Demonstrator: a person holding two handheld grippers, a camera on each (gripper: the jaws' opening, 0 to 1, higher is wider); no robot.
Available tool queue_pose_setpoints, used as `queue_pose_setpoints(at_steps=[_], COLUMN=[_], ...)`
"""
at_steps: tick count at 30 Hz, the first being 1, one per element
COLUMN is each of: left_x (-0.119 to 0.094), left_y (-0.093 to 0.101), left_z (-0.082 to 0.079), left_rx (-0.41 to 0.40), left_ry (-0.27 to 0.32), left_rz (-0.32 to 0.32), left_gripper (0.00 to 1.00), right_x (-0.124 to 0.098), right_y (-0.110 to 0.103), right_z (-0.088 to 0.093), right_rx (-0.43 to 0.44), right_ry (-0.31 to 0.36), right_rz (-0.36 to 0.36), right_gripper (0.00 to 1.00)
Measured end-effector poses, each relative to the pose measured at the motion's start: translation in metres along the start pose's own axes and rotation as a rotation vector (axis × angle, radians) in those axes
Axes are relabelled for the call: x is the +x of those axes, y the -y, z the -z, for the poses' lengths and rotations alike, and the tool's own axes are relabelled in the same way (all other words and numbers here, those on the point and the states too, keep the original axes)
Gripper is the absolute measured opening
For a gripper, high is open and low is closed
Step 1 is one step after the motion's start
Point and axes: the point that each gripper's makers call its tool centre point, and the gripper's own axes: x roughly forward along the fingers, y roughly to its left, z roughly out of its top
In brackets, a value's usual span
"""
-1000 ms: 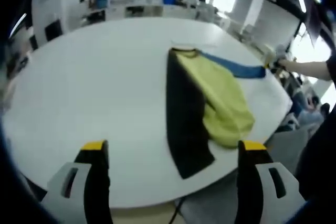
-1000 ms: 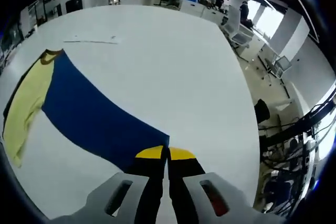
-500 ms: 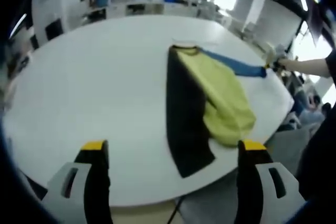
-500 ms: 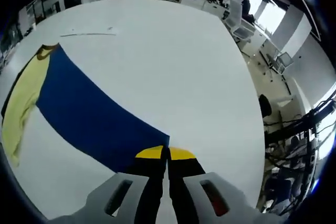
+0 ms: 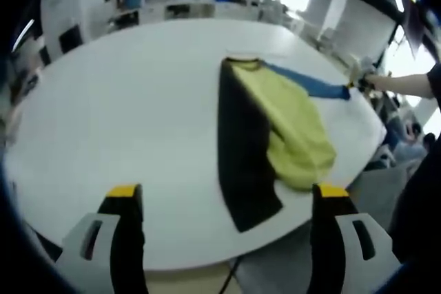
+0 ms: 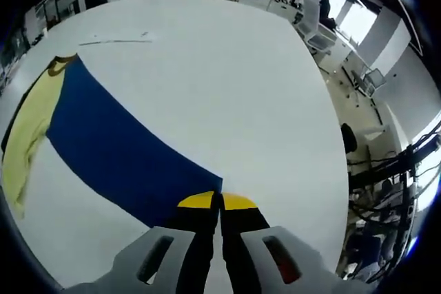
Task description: Fold the garment on the visible template until the final outline fits inside the template.
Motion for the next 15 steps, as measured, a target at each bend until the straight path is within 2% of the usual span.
queue_pose_setpoints(at_steps=[8, 15], left_x=[-0.001, 0.0], left_y=[-0.002, 0.0], left_z=[-0.003, -0.002], left_rx=[0.001, 0.002], left_ry=[0.007, 0.005], left_rz=[-0.004, -0.002], left_gripper=[0.98, 0.98], right_x=[-0.006, -0.013], right_y=[-0.002, 0.005], right_z=[0.001, 0.002], right_rx=[0.001, 0.022], right_ry=[0.0, 0.01], right_rz=[0.022, 0.041], right_gripper=[0.04, 0.05])
